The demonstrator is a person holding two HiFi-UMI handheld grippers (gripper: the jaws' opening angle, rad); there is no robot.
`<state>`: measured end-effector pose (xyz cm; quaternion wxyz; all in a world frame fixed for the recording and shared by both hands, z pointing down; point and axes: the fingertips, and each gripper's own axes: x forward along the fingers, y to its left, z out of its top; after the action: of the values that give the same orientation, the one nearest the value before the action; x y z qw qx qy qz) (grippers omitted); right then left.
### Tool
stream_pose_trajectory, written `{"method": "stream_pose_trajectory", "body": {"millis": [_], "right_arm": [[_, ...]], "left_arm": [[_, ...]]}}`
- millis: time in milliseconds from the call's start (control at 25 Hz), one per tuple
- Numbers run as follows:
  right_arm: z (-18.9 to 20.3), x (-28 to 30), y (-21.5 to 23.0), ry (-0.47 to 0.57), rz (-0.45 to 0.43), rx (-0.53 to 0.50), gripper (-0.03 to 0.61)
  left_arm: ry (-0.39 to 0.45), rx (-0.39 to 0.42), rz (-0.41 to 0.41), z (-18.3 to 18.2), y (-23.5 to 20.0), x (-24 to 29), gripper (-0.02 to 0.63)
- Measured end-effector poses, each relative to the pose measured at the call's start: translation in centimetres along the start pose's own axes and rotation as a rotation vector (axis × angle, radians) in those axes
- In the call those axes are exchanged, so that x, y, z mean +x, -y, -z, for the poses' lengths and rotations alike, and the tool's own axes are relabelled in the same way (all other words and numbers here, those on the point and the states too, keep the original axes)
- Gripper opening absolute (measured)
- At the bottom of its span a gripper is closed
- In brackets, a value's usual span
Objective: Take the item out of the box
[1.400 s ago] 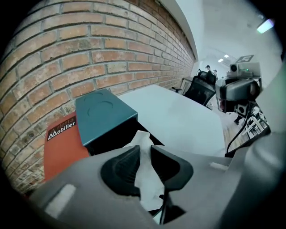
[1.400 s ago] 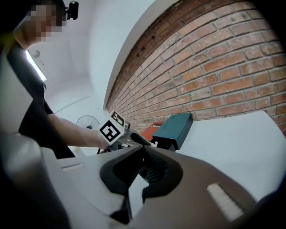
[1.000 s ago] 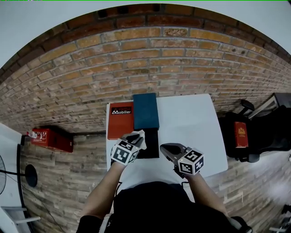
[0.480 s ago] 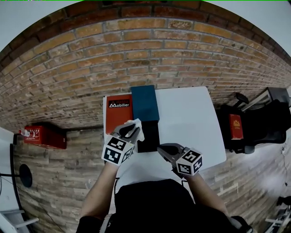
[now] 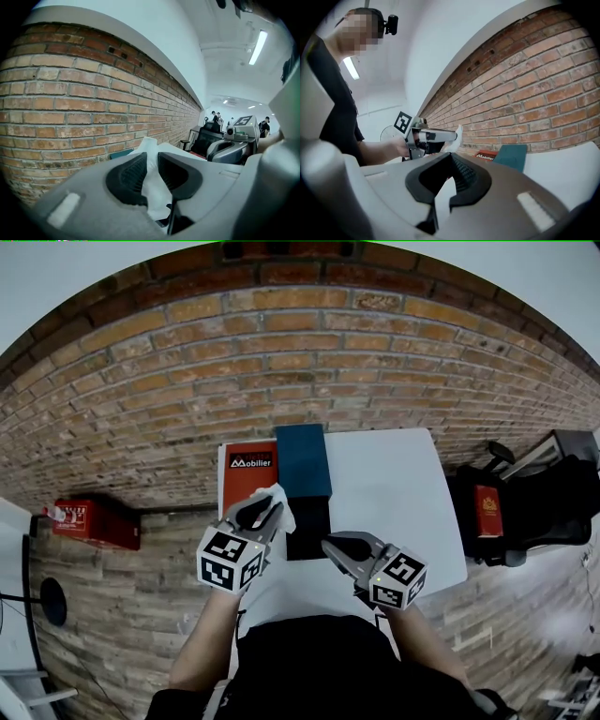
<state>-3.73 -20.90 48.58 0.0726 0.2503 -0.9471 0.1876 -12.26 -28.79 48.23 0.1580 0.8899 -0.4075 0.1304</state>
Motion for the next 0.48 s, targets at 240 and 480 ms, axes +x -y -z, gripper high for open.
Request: {"method": "stream_pose_trajectory", "body": {"millis": [240,480], "right_arm": [[-3.1,-0.9,-0.9,0.073,-0.019,-0.037,0.000],[-3.9,-2.1,-0.6,0.072,-0.001,-0.056,0.000]], "left_arm": [[0.058,0.036,-0.005,-3.2,1.2,-1.9,0.080],[0.121,0.041,-0.026,-5.3,1.9,-4.2,0.080]]}}
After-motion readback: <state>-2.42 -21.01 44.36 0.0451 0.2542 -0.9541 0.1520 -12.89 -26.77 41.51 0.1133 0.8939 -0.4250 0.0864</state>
